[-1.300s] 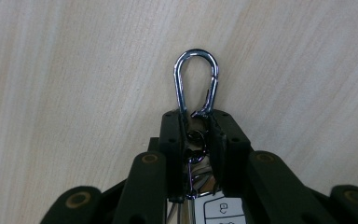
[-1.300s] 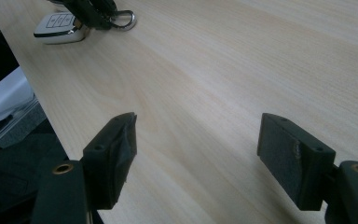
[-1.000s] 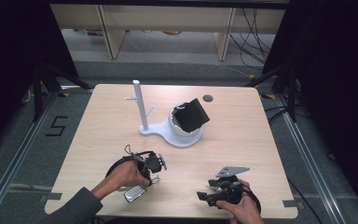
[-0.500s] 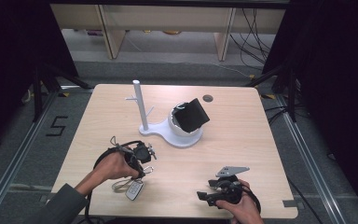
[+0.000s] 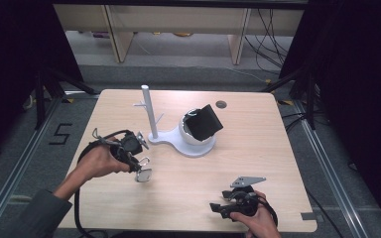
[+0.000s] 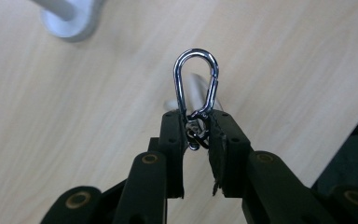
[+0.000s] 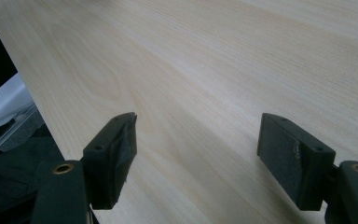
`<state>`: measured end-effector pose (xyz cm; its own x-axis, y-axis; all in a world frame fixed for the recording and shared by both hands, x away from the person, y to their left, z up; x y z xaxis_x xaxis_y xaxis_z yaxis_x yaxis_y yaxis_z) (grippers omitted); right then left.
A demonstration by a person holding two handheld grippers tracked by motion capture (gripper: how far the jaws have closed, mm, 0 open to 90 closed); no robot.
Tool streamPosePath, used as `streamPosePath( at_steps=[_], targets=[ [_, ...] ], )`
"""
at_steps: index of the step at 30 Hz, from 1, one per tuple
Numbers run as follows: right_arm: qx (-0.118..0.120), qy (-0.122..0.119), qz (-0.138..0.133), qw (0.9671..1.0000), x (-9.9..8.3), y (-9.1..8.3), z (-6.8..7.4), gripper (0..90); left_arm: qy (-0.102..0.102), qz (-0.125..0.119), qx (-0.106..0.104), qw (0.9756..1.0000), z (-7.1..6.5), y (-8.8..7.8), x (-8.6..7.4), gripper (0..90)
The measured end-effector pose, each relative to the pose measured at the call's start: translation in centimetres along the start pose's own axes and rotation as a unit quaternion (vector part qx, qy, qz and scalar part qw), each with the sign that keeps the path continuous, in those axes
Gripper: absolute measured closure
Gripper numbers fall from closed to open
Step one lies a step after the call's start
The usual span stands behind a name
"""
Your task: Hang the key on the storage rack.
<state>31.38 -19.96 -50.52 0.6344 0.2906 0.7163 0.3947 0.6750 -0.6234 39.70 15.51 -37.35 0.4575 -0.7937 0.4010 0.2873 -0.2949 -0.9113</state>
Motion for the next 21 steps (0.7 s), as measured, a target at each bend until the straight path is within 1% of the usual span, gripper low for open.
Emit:
streamPosePath(
  at_steps=[1,2,3,4,5,7,8,9,11,12,13,14,16,17,19,20,21],
  targets=[
    [0.0,-0.002,0.0,1.0,0.0,0.0,0.0,29.3,-0.001,0.0,0.004,1.0,0.4,-0.4,0.0,75.1],
    [-0.001,-0.002,-0.001,1.0,0.0,0.0,0.0,29.3,-0.006,-0.004,0.01,0.9999,0.7,-0.6,0.0,75.1],
    [-0.001,-0.001,0.001,1.0,0.0,0.0,0.0,29.2,-0.009,0.002,0.012,0.9999,1.2,-1.1,0.0,75.2],
    [-0.001,0.0,0.001,1.0,0.0,0.0,0.0,29.3,-0.012,0.002,0.017,0.9998,1.5,-1.3,0.0,75.1],
    [0.0,0.0,0.001,1.0,0.0,0.0,0.0,29.3,-0.013,0.007,0.012,0.9998,1.7,-1.5,0.0,75.1],
    [-0.001,-0.001,0.001,1.0,0.0,0.1,0.0,29.3,-0.016,0.008,0.02,0.9997,2.1,-1.9,0.0,75.1],
    [0.004,0.0,0.002,1.0,-0.1,0.1,-0.1,29.3,-0.013,0.01,0.019,0.9997,2.3,-2.0,0.1,75.1],
    [0.0,-0.001,0.001,1.0,-0.1,0.1,0.0,29.3,-0.015,0.006,0.023,0.9996,2.5,-2.2,0.1,75.1],
    [0.0,-0.002,-0.001,1.0,0.0,0.0,-0.1,29.3,-0.015,0.011,0.025,0.9995,2.8,-2.5,0.2,75.1],
    [0.002,-0.001,-0.001,1.0,0.0,0.0,-0.1,29.3,-0.019,0.01,0.028,0.9994,2.9,-2.7,0.3,75.2],
    [0.0,-0.001,0.0,1.0,0.0,0.0,-0.1,29.3,-0.021,0.01,0.024,0.9994,3.1,-2.9,0.3,75.1],
    [-0.001,0.0,0.0,1.0,0.0,0.0,-0.1,29.3,-0.023,0.009,0.027,0.9993,3.3,-3.1,0.4,75.1],
    [0.002,-0.001,-0.001,1.0,0.0,0.0,-0.1,29.3,-0.026,0.013,0.028,0.9992,3.7,-3.3,0.5,75.1],
    [0.005,0.001,-0.001,1.0,0.0,0.1,-0.1,29.3,-0.026,0.013,0.033,0.999,3.8,-3.5,0.6,75.1],
    [0.0,0.001,0.001,1.0,0.0,0.0,-0.1,29.3,-0.03,0.012,0.035,0.9989,4.2,-3.7,0.8,75.1],
    [0.002,0.001,0.001,1.0,0.0,0.0,-0.1,29.3,-0.032,0.009,0.039,0.9987,4.4,-3.9,0.9,75.2],
    [0.004,0.001,-0.001,1.0,0.0,0.1,-0.1,29.3,-0.034,0.011,0.035,0.9987,4.6,-4.0,1.0,75.1]
  ],
)
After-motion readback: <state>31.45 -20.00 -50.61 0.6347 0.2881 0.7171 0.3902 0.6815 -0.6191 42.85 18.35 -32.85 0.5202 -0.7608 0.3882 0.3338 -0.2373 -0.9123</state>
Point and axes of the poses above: each handheld gripper's, and its own axes: y roughly forward along the jaws, x roughly out of its top, z roughly to its left, the point moved 1 cm from there along y, roughly forward along the jaws, and after that the axes turned 7 degrees about -z, right-handed, at the moved point
